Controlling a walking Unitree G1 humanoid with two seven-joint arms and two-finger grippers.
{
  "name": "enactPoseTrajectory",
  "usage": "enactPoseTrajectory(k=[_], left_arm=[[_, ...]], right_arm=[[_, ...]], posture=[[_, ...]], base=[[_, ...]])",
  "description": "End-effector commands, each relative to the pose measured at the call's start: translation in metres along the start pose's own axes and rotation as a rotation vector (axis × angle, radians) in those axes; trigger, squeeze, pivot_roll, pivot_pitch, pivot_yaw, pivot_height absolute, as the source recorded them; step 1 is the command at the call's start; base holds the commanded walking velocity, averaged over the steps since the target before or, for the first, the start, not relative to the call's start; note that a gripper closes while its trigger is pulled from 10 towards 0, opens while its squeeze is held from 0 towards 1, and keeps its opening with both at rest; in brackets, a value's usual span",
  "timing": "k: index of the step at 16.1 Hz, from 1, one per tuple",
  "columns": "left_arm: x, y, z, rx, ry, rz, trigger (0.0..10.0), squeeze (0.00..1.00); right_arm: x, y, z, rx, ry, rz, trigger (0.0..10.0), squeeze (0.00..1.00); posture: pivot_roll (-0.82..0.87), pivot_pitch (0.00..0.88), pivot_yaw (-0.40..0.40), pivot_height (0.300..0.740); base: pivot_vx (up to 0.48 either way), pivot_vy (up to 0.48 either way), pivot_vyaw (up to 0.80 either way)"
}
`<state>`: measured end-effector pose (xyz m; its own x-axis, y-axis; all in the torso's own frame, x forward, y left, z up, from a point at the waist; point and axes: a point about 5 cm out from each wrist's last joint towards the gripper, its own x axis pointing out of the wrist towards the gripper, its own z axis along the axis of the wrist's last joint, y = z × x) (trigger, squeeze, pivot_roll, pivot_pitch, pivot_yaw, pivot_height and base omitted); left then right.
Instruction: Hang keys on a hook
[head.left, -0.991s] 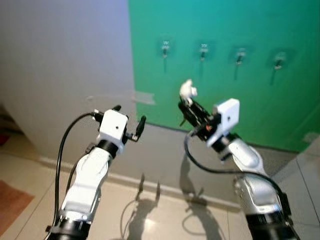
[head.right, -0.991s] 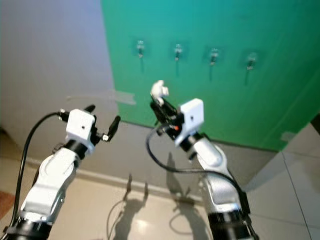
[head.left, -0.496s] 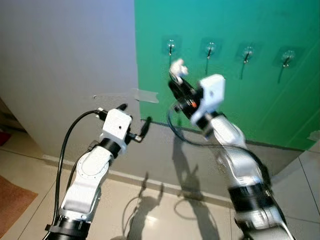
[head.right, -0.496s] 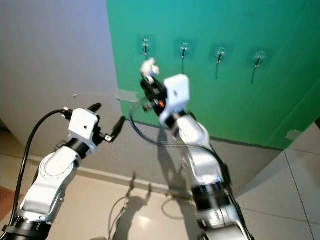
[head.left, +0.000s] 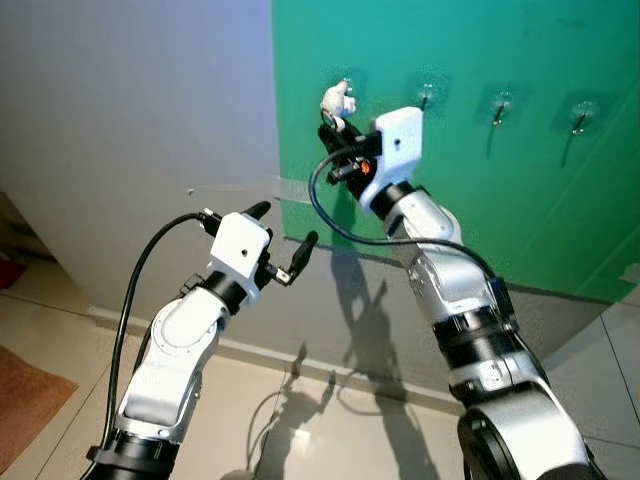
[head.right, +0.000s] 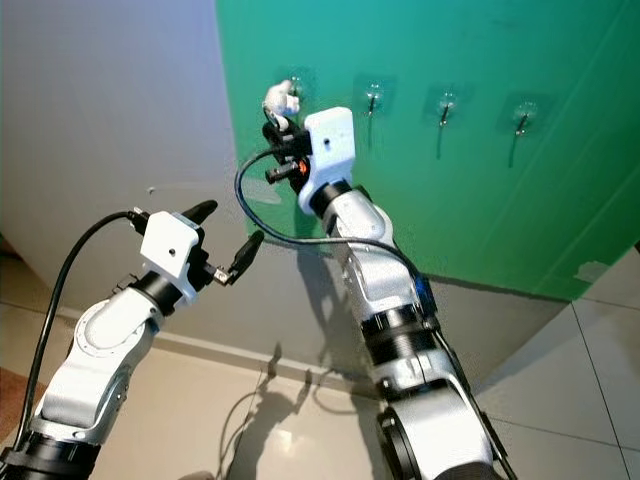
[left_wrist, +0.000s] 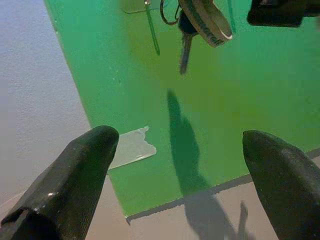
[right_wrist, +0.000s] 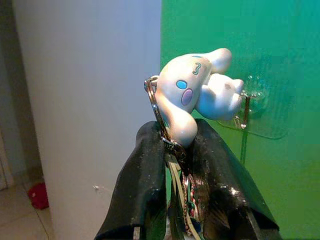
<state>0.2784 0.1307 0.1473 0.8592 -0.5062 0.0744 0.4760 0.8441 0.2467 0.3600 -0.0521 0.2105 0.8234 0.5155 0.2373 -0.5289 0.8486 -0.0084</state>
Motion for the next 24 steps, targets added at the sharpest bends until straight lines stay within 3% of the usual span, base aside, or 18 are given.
enactPoseTrajectory(k=[1, 4, 5, 7, 8, 9, 10, 11, 12, 15, 18, 19, 20, 22, 23, 24], left_arm=[[0.002, 0.001, 0.006, 0.011, -0.013, -0.013, 10.0, 0.0], [0.002, 0.001, 0.006, 0.012, -0.011, -0.01, 10.0, 0.0], [0.002, 0.001, 0.006, 0.011, -0.01, -0.009, 10.0, 0.0], [0.002, 0.001, 0.006, 0.011, -0.009, -0.008, 10.0, 0.0], [0.003, 0.001, 0.006, 0.01, -0.009, -0.008, 10.0, 0.0], [0.003, 0.001, 0.006, 0.009, -0.009, -0.008, 10.0, 0.0], [0.003, 0.0, 0.006, 0.007, -0.009, -0.007, 10.0, 0.0], [0.003, 0.0, 0.006, 0.007, -0.009, -0.007, 10.0, 0.0], [0.003, 0.0, 0.006, 0.007, -0.01, -0.006, 10.0, 0.0], [0.003, 0.0, 0.005, 0.002, -0.008, 0.001, 10.0, 0.0], [0.004, 0.0, 0.005, 0.002, -0.008, 0.002, 10.0, 0.0], [0.005, 0.0, 0.005, 0.004, -0.008, 0.001, 10.0, 0.0], [0.006, 0.0, 0.006, 0.006, -0.007, -0.003, 10.0, 0.0], [0.006, 0.0, 0.006, 0.01, -0.008, -0.008, 10.0, 0.0], [0.006, -0.001, 0.007, 0.013, -0.009, -0.011, 10.0, 0.0], [0.006, -0.001, 0.007, 0.013, -0.009, -0.012, 10.0, 0.0]], right_arm=[[0.005, -0.007, 0.006, -0.035, -0.016, -0.048, 10.0, 0.0], [0.014, -0.014, 0.009, -0.175, -0.02, -0.119, 10.0, 0.0], [0.019, -0.012, 0.014, -0.274, -0.04, -0.128, 10.0, 0.0], [0.022, -0.009, 0.015, -0.331, -0.053, -0.111, 10.0, 0.0], [0.025, -0.005, 0.016, -0.512, -0.074, -0.096, 10.0, 0.0], [0.026, -0.005, 0.016, -0.602, -0.089, -0.1, 10.0, 0.0], [0.026, -0.006, 0.018, -0.785, -0.116, -0.125, 10.0, 0.0], [0.026, -0.008, 0.018, -0.858, -0.129, -0.139, 10.0, 0.0], [0.027, -0.014, 0.023, -1.019, -0.156, -0.19, 10.0, 0.0], [0.031, -0.024, 0.027, -1.139, -0.144, -0.243, 10.0, 0.0], [0.032, -0.023, 0.016, -1.259, -0.115, -0.213, 10.0, 0.0], [0.031, -0.021, 0.015, -1.236, -0.118, -0.208, 10.0, 0.0], [0.031, -0.018, 0.012, -0.954, -0.094, -0.21, 10.0, 0.0], [0.031, -0.016, 0.012, -0.489, -0.097, -0.214, 10.0, 0.0], [0.032, -0.017, 0.016, -0.139, -0.133, -0.195, 10.0, 0.0], [0.033, -0.017, 0.016, -0.096, -0.133, -0.185, 10.0, 0.0]], posture=[[0.03, 0.0, -0.016, 0.74], [0.04, 0.0, -0.02, 0.74], [0.04, 0.0, -0.021, 0.74], [0.04, 0.0, -0.022, 0.74], [0.04, 0.0, -0.023, 0.74], [0.04, 0.0, -0.023, 0.74], [0.04, 0.0, -0.025, 0.74], [0.04, 0.0, -0.026, 0.74], [0.04, 0.0, -0.034, 0.74], [0.04, 0.0, -0.043, 0.74], [0.04, 0.0, -0.037, 0.74], [0.04, 0.0, -0.035, 0.74], [0.04, 0.0, -0.03, 0.74], [0.04, 0.0, -0.03, 0.74], [0.04, 0.0, -0.032, 0.74], [0.04, 0.0, -0.031, 0.74]], base=[[0.0, 0.0, 0.0], [0.0, 0.0, 0.0], [0.0, 0.0, 0.0], [0.0, 0.0, 0.0], [0.0, 0.0, 0.0], [0.0, 0.0, 0.0], [0.0, 0.0, 0.0], [0.0, 0.0, 0.0], [0.0, 0.0, 0.0], [0.0, 0.0, 0.0], [0.0, 0.0, 0.0], [0.0, 0.0, 0.0], [0.0, 0.0, 0.0], [0.0, 0.0, 0.0], [0.0, 0.0, 0.0], [0.0, 0.0, 0.0]])
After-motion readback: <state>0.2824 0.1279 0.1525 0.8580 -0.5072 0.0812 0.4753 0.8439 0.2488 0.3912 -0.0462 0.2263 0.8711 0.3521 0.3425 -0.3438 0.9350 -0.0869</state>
